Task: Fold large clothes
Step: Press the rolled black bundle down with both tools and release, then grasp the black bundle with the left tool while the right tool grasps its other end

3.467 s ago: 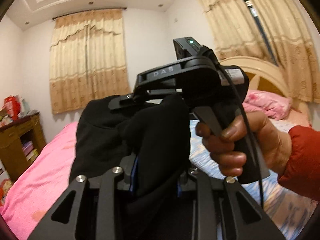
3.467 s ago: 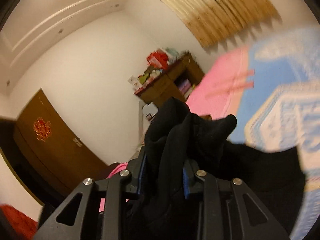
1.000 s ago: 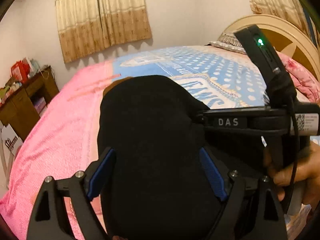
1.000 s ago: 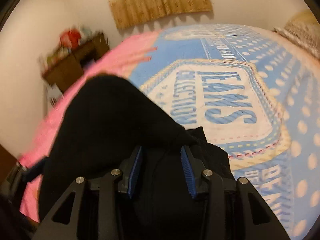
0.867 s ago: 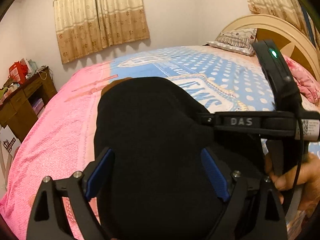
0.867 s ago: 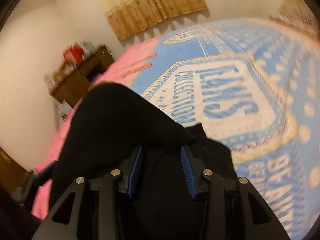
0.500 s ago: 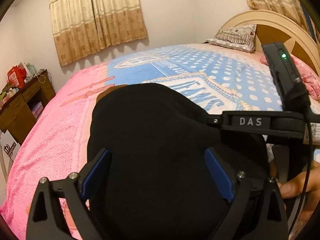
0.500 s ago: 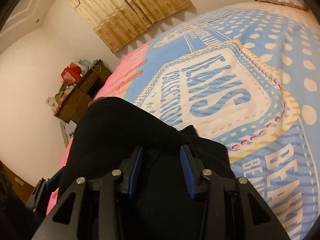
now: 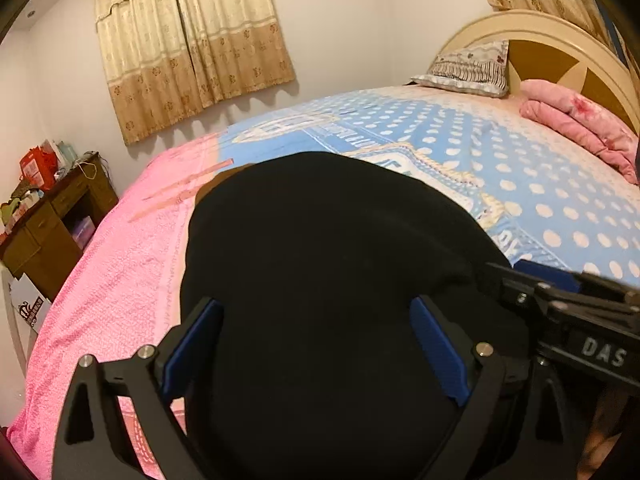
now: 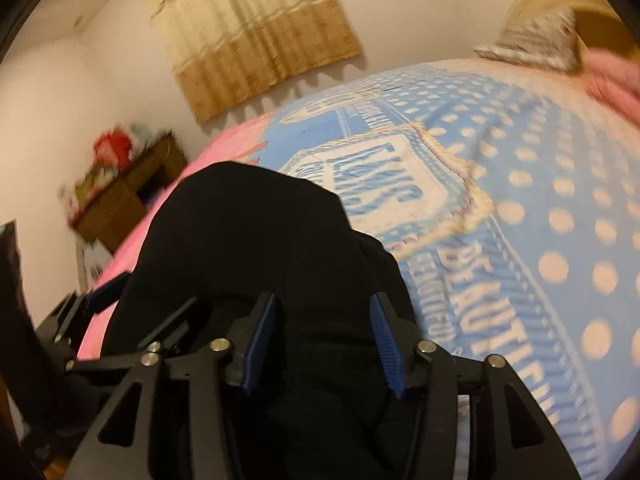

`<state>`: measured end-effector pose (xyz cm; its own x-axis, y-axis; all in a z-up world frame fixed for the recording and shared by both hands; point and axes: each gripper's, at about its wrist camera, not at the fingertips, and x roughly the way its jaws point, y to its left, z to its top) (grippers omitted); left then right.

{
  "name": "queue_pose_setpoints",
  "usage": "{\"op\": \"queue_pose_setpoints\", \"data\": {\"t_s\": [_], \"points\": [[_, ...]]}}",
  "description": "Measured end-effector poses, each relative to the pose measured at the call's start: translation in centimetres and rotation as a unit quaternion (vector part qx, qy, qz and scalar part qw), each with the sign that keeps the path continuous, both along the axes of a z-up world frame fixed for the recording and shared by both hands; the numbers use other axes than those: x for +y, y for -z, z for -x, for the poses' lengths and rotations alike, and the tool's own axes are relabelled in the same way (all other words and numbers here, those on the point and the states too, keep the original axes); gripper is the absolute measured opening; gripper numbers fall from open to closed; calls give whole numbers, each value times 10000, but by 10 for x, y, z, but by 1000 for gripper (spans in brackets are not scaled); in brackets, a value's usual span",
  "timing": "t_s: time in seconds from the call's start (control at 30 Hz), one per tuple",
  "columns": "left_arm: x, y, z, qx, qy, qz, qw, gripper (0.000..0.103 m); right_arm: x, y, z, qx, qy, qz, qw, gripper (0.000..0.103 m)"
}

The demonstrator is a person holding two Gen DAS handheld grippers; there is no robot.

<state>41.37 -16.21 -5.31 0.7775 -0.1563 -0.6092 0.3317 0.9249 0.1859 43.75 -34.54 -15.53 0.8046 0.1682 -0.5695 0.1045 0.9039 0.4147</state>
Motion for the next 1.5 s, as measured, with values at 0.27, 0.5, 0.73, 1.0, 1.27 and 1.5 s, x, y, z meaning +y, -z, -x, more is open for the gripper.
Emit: {"op": "queue_pose_setpoints", "data": {"t_s": [0.27,0.5,0.73,1.0,1.27,1.5], "points": [[4,-1,-1,43,-29,45,10000,98,-19,22,-6,48,154,-822,9965,81],[8,-10,11,38,79,39,10000,99,-38,20,13,429,30,-1751,9836,83],[50,-41,20,366,898,452,9943,99,-44,-8,43,459,-118,-1523,9872,83],[102,-49,-20,764,426,1617,9829,101,-43,-50,26,221,-462,-877,9948,84],[66,5,-36,1477,615,1688,9726,103,-40,4,-41,717,-1234,-1105,9836,95],[62,4,-32,1508,709,1499,9746,103,-36,37,-39,670,-2208,-1774,9567,102]]}}
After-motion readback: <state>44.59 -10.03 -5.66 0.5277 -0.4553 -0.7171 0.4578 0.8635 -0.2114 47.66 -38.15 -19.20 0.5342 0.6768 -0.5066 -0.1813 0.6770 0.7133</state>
